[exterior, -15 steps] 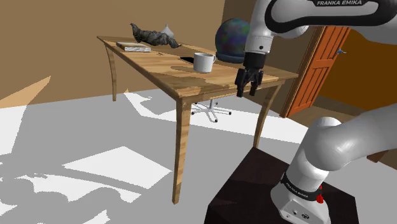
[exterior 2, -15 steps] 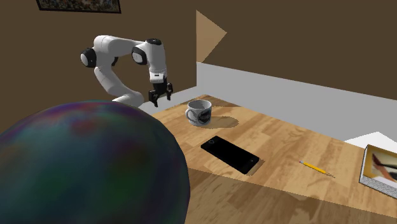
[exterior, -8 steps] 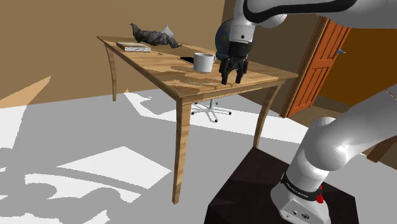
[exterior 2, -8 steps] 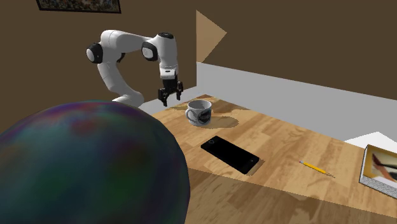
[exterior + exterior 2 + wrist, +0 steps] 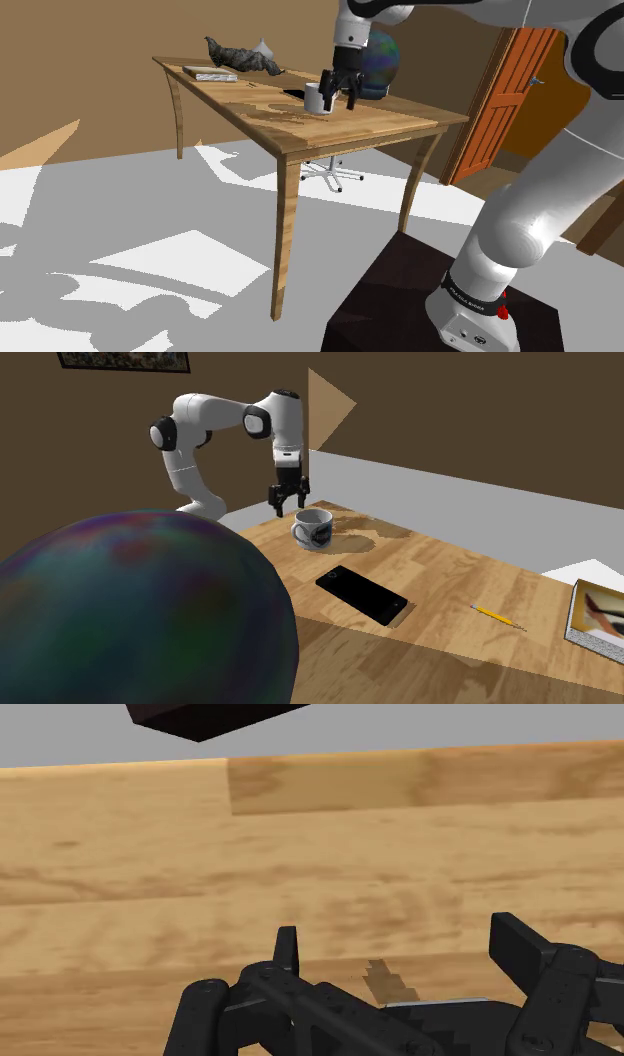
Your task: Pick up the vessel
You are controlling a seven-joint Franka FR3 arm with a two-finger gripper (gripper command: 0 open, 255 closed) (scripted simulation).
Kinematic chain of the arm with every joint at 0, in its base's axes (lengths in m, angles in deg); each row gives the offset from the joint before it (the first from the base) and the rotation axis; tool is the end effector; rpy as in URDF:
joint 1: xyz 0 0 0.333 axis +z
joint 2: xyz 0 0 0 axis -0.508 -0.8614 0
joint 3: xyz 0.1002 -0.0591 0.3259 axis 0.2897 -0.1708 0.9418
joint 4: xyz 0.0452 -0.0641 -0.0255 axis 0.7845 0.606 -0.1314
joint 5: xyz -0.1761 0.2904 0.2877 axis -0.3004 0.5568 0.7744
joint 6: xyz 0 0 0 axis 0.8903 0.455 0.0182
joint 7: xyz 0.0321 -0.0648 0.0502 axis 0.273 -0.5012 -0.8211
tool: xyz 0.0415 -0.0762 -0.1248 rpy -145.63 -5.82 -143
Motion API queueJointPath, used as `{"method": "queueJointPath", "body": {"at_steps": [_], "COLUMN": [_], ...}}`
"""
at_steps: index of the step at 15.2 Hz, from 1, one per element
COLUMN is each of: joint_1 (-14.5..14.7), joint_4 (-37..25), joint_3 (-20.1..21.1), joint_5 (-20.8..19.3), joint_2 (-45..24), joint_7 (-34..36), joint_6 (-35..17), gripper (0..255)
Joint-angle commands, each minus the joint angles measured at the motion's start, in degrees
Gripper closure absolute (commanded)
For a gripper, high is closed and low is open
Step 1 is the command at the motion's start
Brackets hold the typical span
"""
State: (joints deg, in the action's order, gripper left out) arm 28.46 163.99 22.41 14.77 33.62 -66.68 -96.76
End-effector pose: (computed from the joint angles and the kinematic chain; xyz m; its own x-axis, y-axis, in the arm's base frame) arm 0.5230 -0.0218 0.5933 0.9704 -0.2409 -0.0194 -0.2413 -0.9703 -0.0188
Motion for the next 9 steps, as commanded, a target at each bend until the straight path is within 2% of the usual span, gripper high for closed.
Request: {"method": "queueJointPath", "body": {"at_steps": [1,5,9], "joint_1": [-0.09,-0.19,-0.12], "joint_4": [-5.64,-18.28,-34.13], "joint_3": [0.15,0.29,0.3], "joint_5": [-0.79,-2.43,-4.11], "joint_2": [-4.38,-13.22,-23.44], "joint_7": [0.45,1.16,1.63], "joint_6": [0.71,3.49,8.12], "gripper": [0,0,0]}}
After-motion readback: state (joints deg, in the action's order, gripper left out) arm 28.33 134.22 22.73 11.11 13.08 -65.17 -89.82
